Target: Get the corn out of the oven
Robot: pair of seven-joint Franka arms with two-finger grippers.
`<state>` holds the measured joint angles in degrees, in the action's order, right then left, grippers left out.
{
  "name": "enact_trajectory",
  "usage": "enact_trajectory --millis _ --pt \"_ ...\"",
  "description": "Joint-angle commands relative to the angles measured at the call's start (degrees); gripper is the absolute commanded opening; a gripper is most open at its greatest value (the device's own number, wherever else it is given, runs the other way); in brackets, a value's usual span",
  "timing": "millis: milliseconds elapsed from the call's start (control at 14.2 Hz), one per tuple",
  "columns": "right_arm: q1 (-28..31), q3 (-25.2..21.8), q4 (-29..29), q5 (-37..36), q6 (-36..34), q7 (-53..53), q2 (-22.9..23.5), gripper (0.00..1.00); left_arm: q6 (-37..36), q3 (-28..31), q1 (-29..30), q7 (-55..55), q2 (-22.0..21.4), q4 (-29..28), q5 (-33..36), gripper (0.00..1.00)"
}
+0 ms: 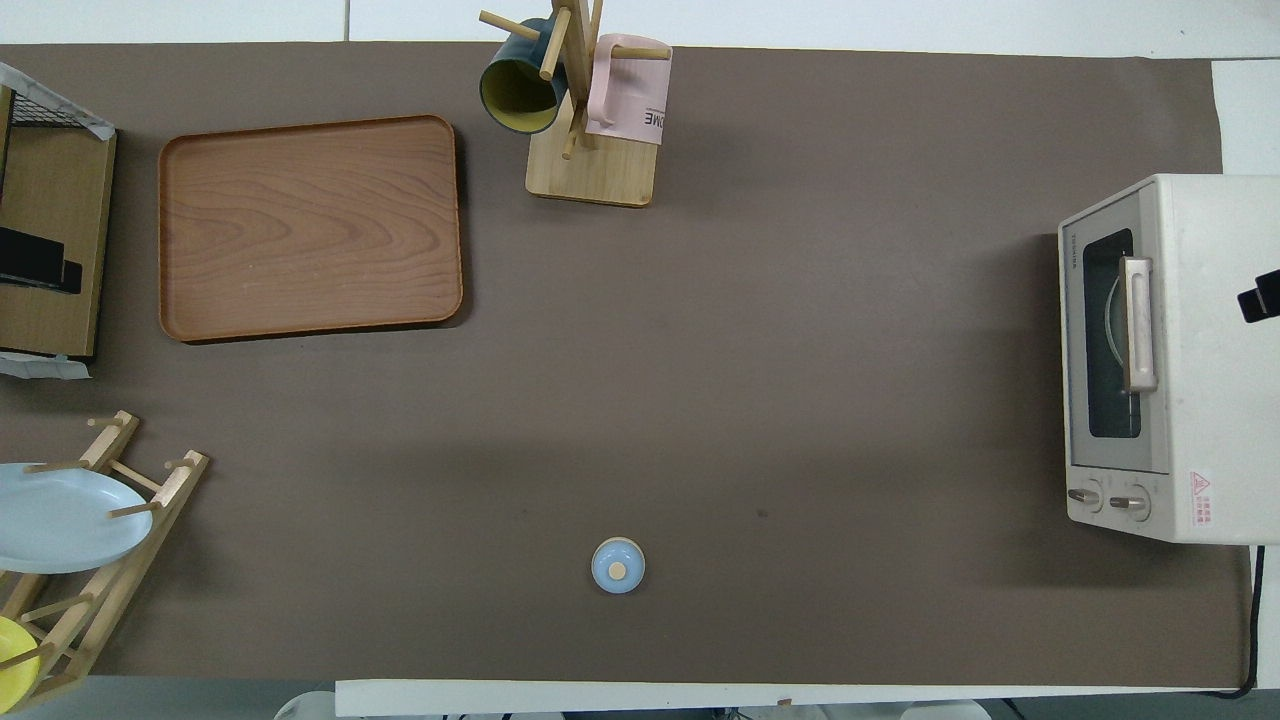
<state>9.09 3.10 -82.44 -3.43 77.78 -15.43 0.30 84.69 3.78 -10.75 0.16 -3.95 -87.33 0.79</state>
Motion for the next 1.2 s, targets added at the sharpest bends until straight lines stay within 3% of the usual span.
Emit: enact_trajectory --millis 0,564,635,776,846,917,1128 --pt "0.31 0.15 -1.67 0.88 1.06 0.23 -1.35 1.0 0.65 -0.53 0.91 0.54 -1.5 -1.79 0.35 1.0" --pt "0.14 0.24 -2.03 0.79 1.41 -0.65 -1.44 0.99 0.65 -0.62 0.91 0.54 -1.58 -1.79 0.35 1.0" --pt "0.05 0.42 -2.03 0.7 1.41 -0.83 -1.44 0.77 0.65 -0.62 0.91 0.54 -1.58 -1.79 0.35 1.0" --pt "0.05 0.42 -2.03 0.27 1.24 -1.53 -1.44 0.16 0.65 -0.53 0.91 0.54 -1.58 -1.79 0.35 1.0" --pt "0.13 0.42 -2.03 0.35 1.23 -1.62 -1.44 0.0 0.65 -0.62 0.91 0.54 -1.5 -1.79 0.35 1.0" --pt "0.05 0.42 -2.55 0.35 1.93 -1.36 -1.53 0.0 0.65 -0.62 0.91 0.54 -1.58 -1.79 0.35 1.0" --pt "-1.62 0.42 -14.46 -1.14 12.0 -0.74 -3.72 0.0 0.65 -0.62 0.91 0.54 -1.58 -1.79 0.35 1.0"
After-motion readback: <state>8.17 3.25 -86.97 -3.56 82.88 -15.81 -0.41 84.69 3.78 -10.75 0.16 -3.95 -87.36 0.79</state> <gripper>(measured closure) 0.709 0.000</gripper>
